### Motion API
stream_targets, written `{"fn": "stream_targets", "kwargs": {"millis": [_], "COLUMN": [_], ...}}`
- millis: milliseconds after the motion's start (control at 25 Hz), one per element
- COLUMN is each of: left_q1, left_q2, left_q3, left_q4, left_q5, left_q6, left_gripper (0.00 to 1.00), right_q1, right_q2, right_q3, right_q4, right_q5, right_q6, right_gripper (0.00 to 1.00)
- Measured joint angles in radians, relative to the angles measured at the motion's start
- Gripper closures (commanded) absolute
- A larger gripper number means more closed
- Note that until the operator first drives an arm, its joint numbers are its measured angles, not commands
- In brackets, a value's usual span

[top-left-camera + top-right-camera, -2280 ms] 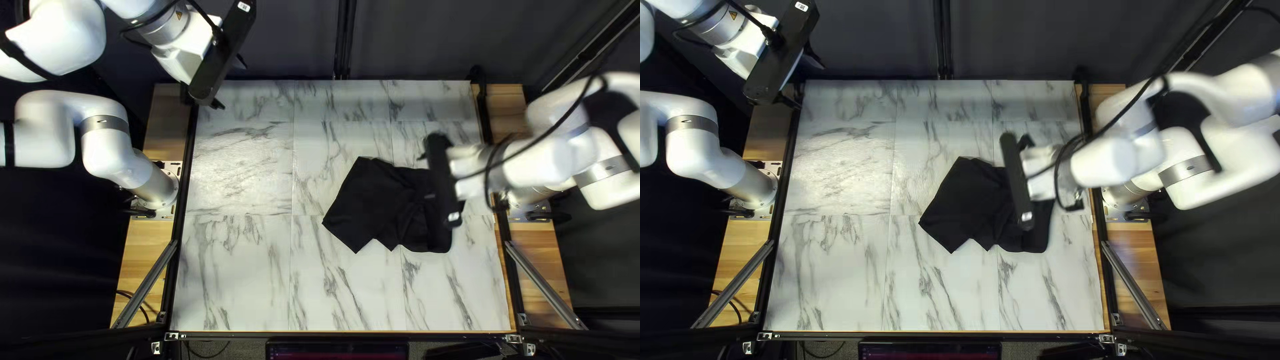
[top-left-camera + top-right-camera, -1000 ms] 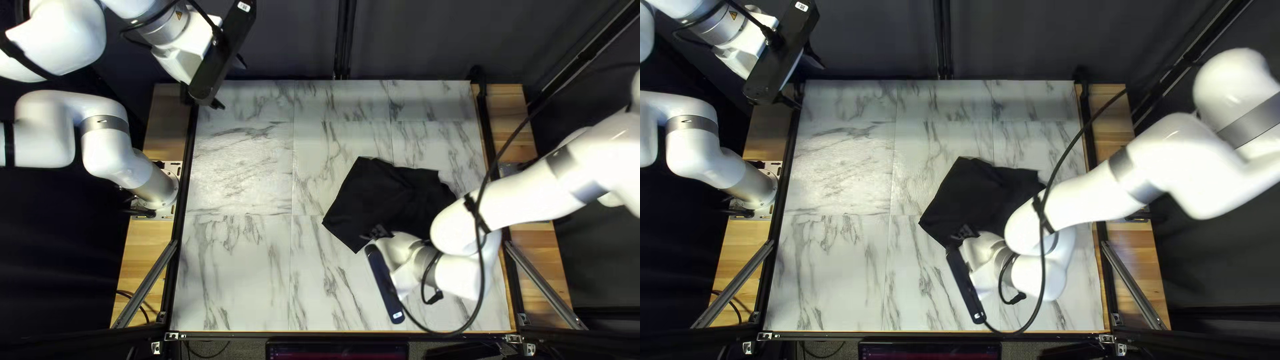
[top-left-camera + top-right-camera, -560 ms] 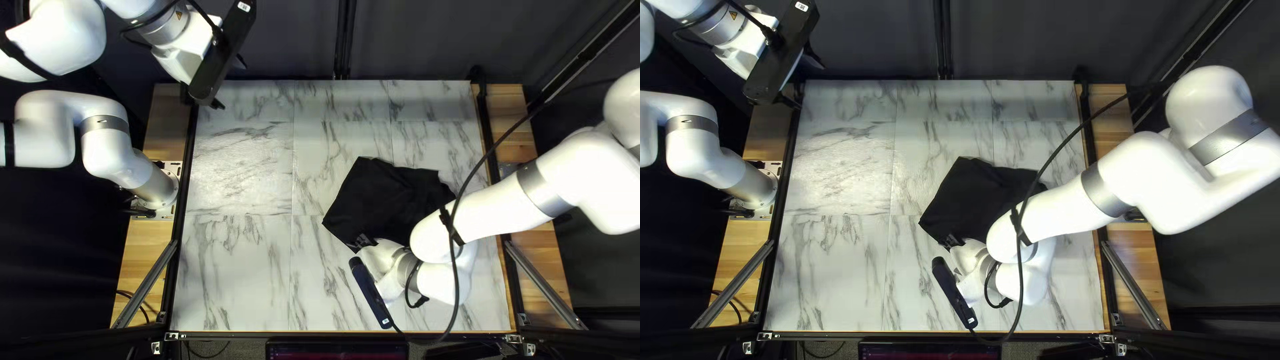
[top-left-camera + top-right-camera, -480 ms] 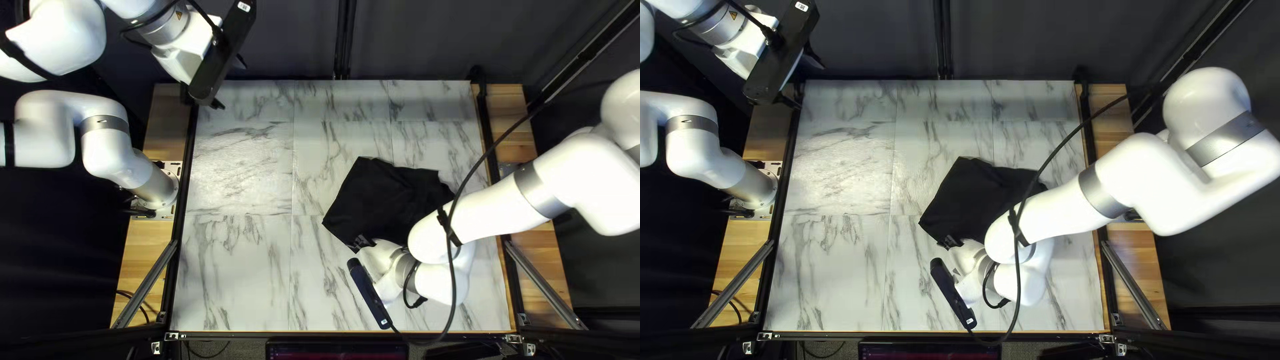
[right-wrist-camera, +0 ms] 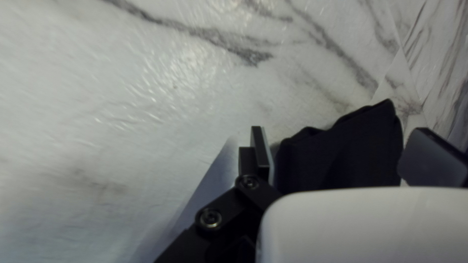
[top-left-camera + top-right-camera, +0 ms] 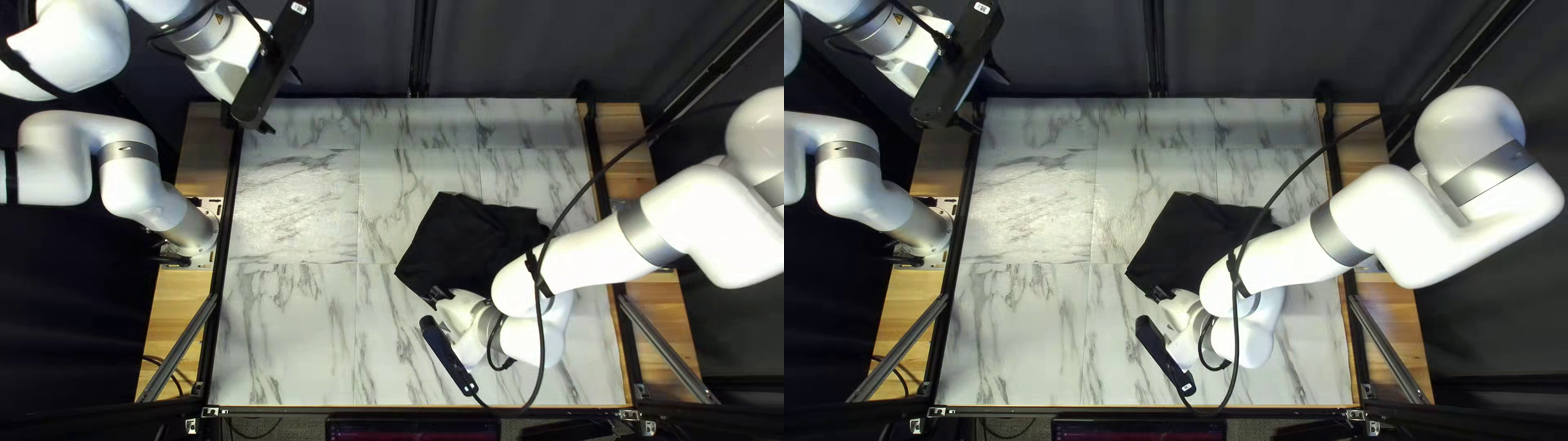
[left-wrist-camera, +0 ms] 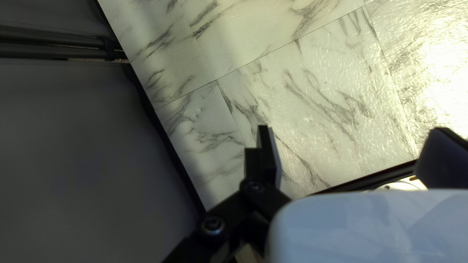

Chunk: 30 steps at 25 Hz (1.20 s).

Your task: Fold t-shirt

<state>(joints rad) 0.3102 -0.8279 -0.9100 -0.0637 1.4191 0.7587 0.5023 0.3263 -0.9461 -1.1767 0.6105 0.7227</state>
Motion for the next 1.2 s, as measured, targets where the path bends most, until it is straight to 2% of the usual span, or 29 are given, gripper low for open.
{"fn": "stream_targets", "kwargs": {"millis": [80, 120, 160, 200, 240, 480, 680, 960, 1200], "left_q1": [0.0, 0.0, 0.0, 0.0, 0.0, 0.0, 0.0, 0.0, 0.0], "left_q2": [0.0, 0.0, 0.0, 0.0, 0.0, 0.0, 0.0, 0.0, 0.0], "left_q3": [0.0, 0.0, 0.0, 0.0, 0.0, 0.0, 0.0, 0.0, 0.0], "left_q4": [0.0, 0.0, 0.0, 0.0, 0.0, 0.0, 0.0, 0.0, 0.0], "left_q5": [0.0, 0.0, 0.0, 0.0, 0.0, 0.0, 0.0, 0.0, 0.0], "left_q6": [0.0, 0.0, 0.0, 0.0, 0.0, 0.0, 0.0, 0.0, 0.0], "left_gripper": [0.0, 0.0, 0.0, 0.0, 0.0, 0.0, 0.0, 0.0, 0.0], "right_q1": [0.001, 0.002, 0.003, 0.003, 0.003, 0.007, 0.021, 0.045, 0.078], "right_q2": [0.004, 0.008, 0.014, 0.02, 0.029, 0.053, 0.029, -0.074, -0.216], "right_q3": [-0.007, -0.012, -0.017, -0.022, -0.029, -0.051, -0.042, 0.008, 0.052], "right_q4": [0.018, 0.025, 0.03, 0.035, 0.039, 0.059, 0.082, 0.146, 0.24], "right_q5": [0.008, 0.011, 0.014, 0.016, 0.019, 0.037, 0.064, 0.129, 0.251], "right_q6": [-0.015, -0.02, -0.024, -0.027, -0.03, -0.048, -0.061, -0.104, -0.188], "right_gripper": [0.49, 0.61, 0.81, 0.96, 0.99, 1.0, 1.0, 1.0, 1.0]}}
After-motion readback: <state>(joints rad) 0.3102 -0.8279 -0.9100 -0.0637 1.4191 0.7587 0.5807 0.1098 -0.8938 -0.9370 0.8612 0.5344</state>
